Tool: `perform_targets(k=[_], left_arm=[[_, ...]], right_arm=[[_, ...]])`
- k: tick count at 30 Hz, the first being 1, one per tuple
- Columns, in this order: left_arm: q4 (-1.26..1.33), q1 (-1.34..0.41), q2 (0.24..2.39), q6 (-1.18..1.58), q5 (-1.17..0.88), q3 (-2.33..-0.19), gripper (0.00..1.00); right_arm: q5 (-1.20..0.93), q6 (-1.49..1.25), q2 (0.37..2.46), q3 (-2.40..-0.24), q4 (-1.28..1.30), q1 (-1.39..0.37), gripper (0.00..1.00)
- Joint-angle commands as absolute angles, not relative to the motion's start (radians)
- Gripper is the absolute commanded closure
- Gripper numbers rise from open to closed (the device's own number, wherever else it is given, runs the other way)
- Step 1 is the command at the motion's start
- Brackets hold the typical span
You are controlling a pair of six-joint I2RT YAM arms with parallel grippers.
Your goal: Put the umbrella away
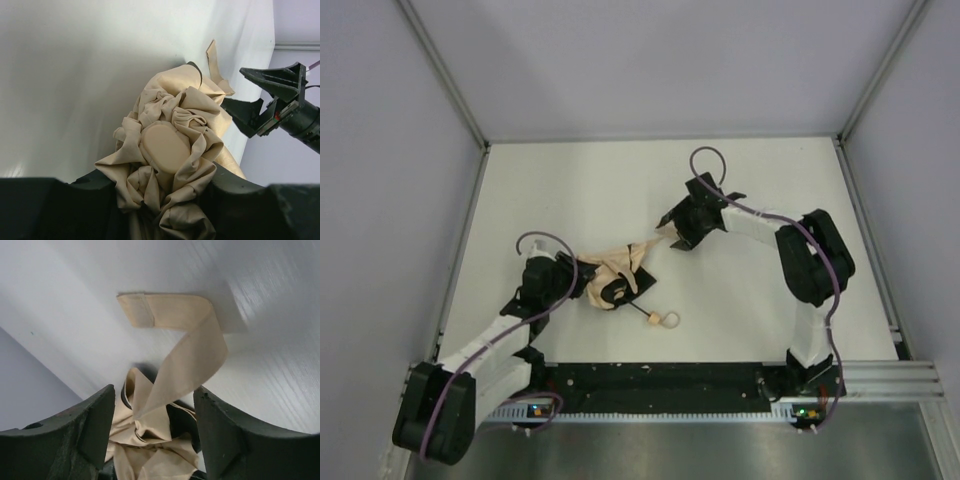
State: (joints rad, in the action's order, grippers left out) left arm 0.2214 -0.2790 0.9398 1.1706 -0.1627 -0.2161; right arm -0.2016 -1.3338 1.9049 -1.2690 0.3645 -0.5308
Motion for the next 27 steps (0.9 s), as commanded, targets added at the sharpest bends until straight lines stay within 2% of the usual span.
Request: perform_targets(k=[1,3,4,5,9,14,19,27], left_arm=[[0.293,-0.276,0.882,1.198,-0.147,-0.196,1.00],[0.282,-0.276,0.862,1.215,-0.124,-0.190,1.00],[0.278,-0.275,0.853,1.224,-0.117,-0.189,1.00],[0.276,-0.276,0.848,1.236,-0.106,-0.189,1.00],[0.252,-0.276,0.850,1.311,-0.071,-0.204,1.00],[0.265,-0.276,0.888,1.381,-0.044,-0.204,1.00],[0.301,-0.276,0.945,1.381,-0.046,-0.202,1.00],[0.293,-0.276,0.968,1.345,-0.041,-0.212,1.00]], right_arm=[[-0.163,-1.419,1.966,-1.336,0.350,-0.494,0.47],[-0.161,-1.404,1.982,-1.350,0.338,-0.476,0.71],[-0.158,-1.381,1.983,-1.356,0.304,-0.468,0.92],[-0.173,-1.338,1.990,-1.365,0.243,-0.457,1.00],[-0.261,-0.899,1.985,-1.523,0.055,-0.433,1.00],[-0.334,-0.617,1.839,-1.402,-0.277,-0.431,1.00],[-0.472,-0.676,1.917,-1.301,-0.402,-0.408,1.00],[-0.410,-0.761,1.870,-1.077,-0.280,-0.376,1.00]])
